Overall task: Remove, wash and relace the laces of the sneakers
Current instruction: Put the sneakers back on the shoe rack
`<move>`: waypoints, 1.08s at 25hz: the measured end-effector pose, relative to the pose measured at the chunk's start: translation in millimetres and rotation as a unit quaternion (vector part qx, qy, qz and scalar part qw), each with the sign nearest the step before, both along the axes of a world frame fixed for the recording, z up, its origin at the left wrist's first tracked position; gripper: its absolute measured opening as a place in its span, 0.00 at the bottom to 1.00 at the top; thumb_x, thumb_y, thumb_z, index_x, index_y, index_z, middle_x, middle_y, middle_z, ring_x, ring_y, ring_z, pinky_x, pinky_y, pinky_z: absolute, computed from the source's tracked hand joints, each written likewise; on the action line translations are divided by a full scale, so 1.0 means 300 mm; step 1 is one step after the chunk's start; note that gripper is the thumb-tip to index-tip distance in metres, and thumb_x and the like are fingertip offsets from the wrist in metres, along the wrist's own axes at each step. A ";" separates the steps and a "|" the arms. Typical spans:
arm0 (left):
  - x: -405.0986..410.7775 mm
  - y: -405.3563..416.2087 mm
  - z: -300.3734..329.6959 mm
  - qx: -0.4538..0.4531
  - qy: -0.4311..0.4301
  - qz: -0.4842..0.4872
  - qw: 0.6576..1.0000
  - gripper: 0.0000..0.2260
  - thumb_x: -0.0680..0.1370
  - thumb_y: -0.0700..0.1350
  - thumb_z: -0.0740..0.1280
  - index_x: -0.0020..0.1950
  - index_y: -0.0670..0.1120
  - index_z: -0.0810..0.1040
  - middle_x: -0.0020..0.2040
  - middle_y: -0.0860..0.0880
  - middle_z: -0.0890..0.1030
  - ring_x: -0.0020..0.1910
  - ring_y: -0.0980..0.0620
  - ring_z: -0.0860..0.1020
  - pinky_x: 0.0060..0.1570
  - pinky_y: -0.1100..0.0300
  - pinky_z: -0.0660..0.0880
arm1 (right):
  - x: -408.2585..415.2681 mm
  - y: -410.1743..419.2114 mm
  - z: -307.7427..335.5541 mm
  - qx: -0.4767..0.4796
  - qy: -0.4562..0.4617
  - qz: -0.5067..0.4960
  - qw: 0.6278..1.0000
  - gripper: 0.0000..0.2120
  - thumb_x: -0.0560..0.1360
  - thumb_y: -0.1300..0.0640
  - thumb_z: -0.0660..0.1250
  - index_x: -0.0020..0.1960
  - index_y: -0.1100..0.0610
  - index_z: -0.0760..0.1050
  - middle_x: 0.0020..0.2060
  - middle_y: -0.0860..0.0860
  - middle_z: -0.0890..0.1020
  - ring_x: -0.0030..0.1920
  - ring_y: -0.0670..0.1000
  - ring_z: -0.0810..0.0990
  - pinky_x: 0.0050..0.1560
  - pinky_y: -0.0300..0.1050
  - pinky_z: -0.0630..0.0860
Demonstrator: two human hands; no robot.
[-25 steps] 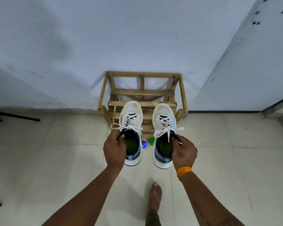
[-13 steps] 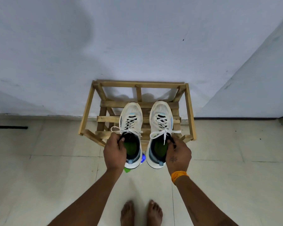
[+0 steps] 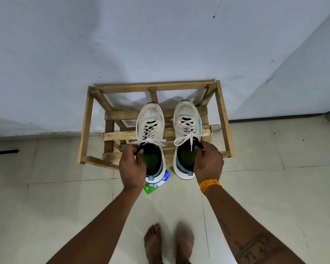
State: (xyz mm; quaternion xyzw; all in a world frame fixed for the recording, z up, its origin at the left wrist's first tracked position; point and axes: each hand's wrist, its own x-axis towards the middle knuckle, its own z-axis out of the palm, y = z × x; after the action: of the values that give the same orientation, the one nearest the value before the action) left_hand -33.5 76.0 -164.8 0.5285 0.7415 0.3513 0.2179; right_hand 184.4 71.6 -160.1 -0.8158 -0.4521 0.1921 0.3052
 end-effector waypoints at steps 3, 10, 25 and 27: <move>-0.010 0.000 0.005 -0.009 -0.021 -0.006 1.000 0.03 0.80 0.41 0.70 0.52 0.44 0.77 0.48 0.50 0.83 0.47 0.50 0.80 0.45 0.61 0.71 | -0.003 -0.004 0.002 -0.011 0.011 -0.001 1.000 0.10 0.80 0.57 0.69 0.59 0.58 0.83 0.48 0.56 0.86 0.50 0.60 0.84 0.51 0.48 0.77; 0.031 -0.038 0.143 0.013 -0.080 0.010 0.997 0.08 0.80 0.46 0.71 0.57 0.47 0.78 0.52 0.54 0.82 0.52 0.55 0.80 0.51 0.55 0.77 | -0.057 -0.062 0.145 0.108 0.017 -0.052 0.993 0.09 0.79 0.61 0.69 0.58 0.60 0.83 0.51 0.53 0.86 0.50 0.52 0.84 0.55 0.44 0.79; 0.106 -0.494 0.024 -0.153 -0.253 -0.031 0.955 0.11 0.84 0.50 0.66 0.47 0.46 0.81 0.41 0.49 0.85 0.43 0.50 0.85 0.44 0.41 0.82 | -0.200 -0.515 0.017 -0.020 0.276 -0.065 0.959 0.09 0.77 0.57 0.70 0.39 0.56 0.81 0.32 0.50 0.83 0.38 0.53 0.81 0.42 0.43 0.76; 0.104 -0.512 -0.110 -0.172 -0.237 -0.018 0.956 0.11 0.83 0.51 0.66 0.45 0.47 0.80 0.40 0.51 0.85 0.42 0.50 0.85 0.47 0.40 0.82 | -0.186 -0.535 -0.113 -0.049 0.273 -0.062 0.959 0.08 0.77 0.56 0.71 0.39 0.54 0.81 0.32 0.48 0.83 0.39 0.51 0.82 0.43 0.43 0.77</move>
State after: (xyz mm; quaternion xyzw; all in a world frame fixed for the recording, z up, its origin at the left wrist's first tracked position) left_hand -2.2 -77.8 -198.0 0.3978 0.7080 0.3294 0.4816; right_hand 128.6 -89.0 -193.9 -0.7729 -0.2902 0.4100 0.3877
